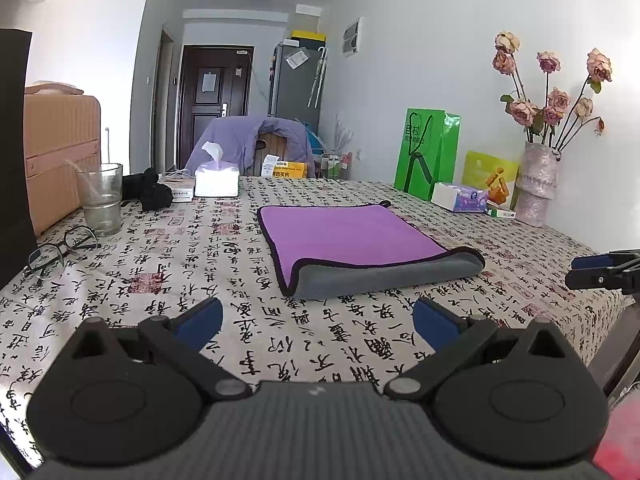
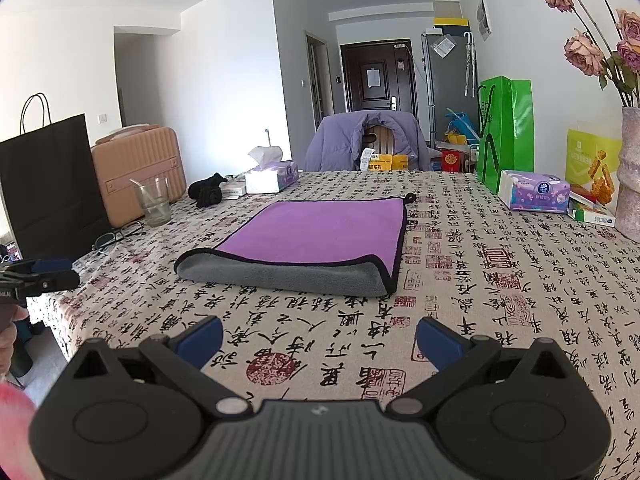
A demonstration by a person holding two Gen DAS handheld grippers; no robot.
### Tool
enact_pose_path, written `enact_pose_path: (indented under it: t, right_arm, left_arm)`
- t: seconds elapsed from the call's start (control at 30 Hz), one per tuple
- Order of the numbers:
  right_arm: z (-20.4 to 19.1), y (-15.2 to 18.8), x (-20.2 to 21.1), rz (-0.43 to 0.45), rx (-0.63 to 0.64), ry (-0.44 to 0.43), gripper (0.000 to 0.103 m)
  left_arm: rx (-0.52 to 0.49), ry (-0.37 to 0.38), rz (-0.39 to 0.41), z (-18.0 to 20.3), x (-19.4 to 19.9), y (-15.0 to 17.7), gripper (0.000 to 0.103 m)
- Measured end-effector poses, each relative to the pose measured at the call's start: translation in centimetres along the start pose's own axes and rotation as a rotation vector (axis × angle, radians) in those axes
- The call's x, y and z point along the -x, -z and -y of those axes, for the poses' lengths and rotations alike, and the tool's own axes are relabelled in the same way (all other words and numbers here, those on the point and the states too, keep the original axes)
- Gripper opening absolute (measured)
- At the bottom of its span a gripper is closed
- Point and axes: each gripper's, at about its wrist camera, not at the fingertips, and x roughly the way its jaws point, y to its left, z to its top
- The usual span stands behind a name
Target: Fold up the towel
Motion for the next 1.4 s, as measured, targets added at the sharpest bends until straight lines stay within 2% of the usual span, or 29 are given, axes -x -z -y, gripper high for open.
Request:
enact_pose_path:
  t: [1.4]
  right_arm:
    - [0.1,0.2,-1.0,-0.017,0.005,-0.001,0.103]
  left_arm:
    - [0.001,0.003,-0.015,0.3,-0.8,0.0,0.103]
